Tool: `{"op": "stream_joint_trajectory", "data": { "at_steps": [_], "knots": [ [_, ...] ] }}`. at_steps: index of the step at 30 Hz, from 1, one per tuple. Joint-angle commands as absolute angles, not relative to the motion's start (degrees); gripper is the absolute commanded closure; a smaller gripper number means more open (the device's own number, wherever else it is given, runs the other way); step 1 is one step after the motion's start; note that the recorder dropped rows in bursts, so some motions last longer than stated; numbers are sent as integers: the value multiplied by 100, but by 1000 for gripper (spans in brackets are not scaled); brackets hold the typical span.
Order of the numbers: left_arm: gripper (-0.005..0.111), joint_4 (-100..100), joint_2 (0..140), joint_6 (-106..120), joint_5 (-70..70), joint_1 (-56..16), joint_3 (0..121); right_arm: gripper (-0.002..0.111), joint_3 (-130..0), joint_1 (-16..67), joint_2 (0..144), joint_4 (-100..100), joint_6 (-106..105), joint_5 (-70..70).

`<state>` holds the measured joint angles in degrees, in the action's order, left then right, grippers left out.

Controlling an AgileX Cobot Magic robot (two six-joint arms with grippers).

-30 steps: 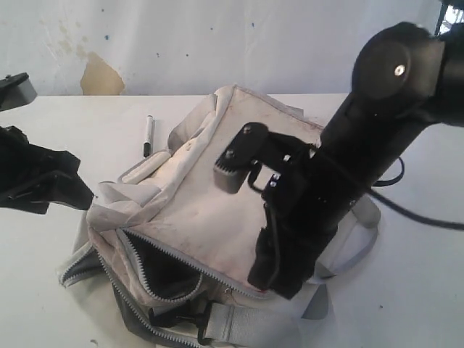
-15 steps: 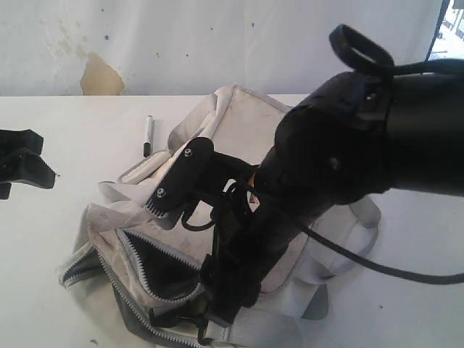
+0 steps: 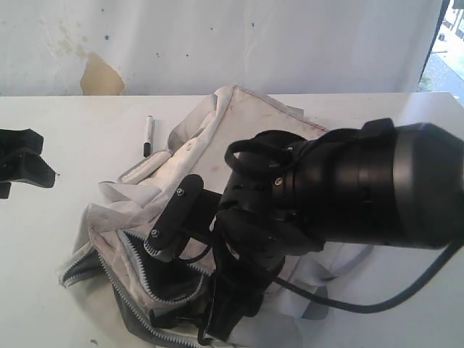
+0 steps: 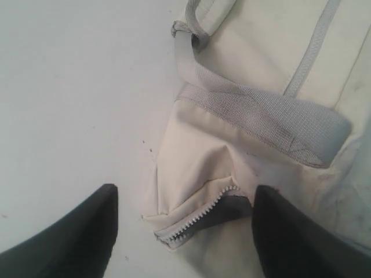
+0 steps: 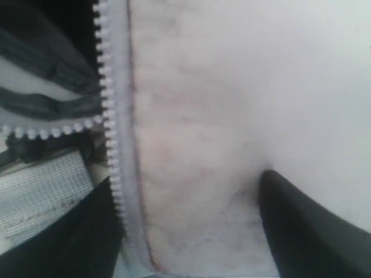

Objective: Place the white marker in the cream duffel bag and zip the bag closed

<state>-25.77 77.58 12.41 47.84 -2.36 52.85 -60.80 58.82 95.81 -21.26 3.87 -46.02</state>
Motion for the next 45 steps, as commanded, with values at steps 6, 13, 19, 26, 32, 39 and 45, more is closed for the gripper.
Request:
{"op": "stream_joint_trajectory", "data": {
  "at_steps": [6,13,19,26,32,39,45],
  "knots": [
    [36,-2456,7721,1216,4611,-230,5146,108,-6087,5884,9424,-2532,630,-5067],
    [36,-2122,7721,1002,4473,-230,5146,108,-6410,5874,9133,-5653,618,-4194],
    [38,-1816,7721,536,4601,-230,5146,108,-6603,5206,9250,-6848,618,-2356],
    [40,-1717,7721,406,4741,-230,5146,108,-7129,4692,9854,-7227,321,-1445],
    [40,-1584,7721,365,4846,-230,5146,108,-7592,4482,10460,-7452,-640,-1456],
    [40,-1388,7732,128,4636,-230,5146,108,-8300,4381,11009,-7452,-593,-1450],
    [40,-1324,7745,38,4464,-230,5146,108,-8649,4381,11283,-7452,-355,-1098]
  ]
}}
